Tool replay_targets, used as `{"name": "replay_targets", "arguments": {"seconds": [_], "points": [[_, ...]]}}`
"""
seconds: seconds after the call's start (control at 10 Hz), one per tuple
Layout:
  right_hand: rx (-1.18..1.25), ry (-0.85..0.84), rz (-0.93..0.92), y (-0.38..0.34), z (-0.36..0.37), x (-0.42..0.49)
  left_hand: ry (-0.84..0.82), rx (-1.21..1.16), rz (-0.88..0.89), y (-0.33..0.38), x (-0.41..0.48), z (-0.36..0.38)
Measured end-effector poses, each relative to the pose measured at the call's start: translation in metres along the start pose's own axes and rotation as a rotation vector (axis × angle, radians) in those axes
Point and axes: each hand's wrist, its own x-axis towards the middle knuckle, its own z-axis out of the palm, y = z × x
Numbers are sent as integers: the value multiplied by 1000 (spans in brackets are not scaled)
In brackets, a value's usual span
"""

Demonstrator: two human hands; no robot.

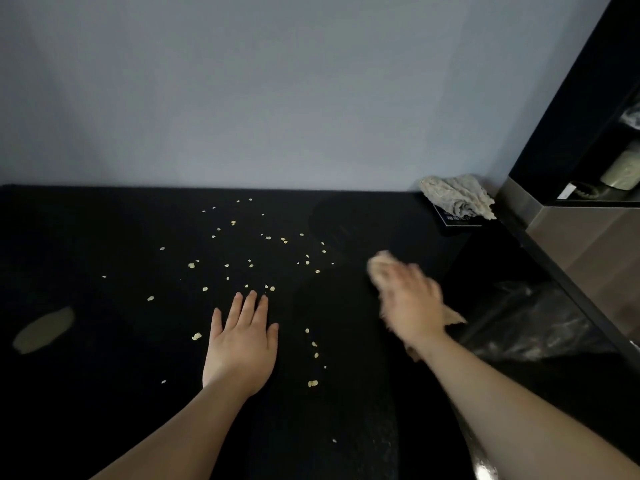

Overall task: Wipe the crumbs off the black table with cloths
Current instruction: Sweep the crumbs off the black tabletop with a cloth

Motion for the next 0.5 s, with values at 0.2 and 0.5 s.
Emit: {"name": "replay_targets", "arguments": {"seconds": [0.2, 0.5], "points": [[40, -128, 34, -63, 7, -18, 3, 1, -3, 1, 1, 1], [-7, -136, 389, 3, -8, -1, 18, -8, 0, 0, 0, 0]]}}
